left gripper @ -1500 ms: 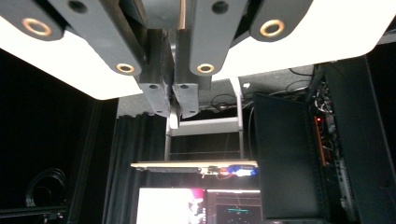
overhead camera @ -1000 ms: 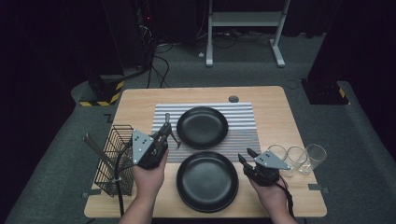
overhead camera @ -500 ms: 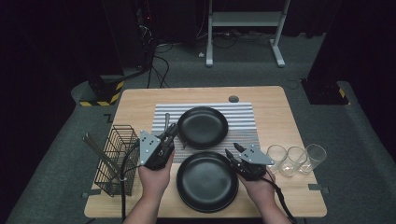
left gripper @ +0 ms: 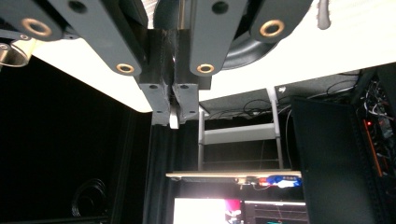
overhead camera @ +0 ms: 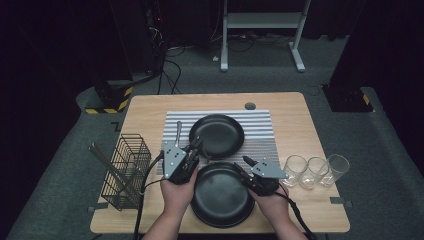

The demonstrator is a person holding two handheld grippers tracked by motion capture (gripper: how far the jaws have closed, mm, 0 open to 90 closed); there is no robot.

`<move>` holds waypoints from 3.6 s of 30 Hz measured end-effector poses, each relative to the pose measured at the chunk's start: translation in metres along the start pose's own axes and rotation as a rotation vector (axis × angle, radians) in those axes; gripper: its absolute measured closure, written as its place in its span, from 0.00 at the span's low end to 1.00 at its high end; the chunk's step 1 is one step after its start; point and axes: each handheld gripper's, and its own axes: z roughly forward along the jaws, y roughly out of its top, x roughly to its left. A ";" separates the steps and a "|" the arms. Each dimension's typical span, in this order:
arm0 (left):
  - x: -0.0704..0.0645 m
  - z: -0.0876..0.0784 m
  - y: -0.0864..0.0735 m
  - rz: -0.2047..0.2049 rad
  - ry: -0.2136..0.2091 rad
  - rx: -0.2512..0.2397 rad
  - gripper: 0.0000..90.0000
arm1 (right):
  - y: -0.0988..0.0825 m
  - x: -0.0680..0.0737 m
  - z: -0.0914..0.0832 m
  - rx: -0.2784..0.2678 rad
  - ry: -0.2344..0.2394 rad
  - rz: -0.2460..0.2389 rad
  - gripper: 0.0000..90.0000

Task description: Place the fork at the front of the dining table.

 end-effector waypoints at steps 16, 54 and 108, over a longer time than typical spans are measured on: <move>-0.026 0.013 -0.004 -0.013 -0.068 0.012 0.96 | 0.000 0.000 0.000 -0.014 0.014 0.018 0.68; -0.060 0.026 -0.012 -0.010 -0.141 0.033 0.96 | 0.001 0.007 0.003 -0.048 0.058 0.039 0.80; -0.059 0.022 -0.011 -0.020 -0.162 0.038 0.88 | -0.003 0.010 0.011 -0.034 0.048 0.027 0.94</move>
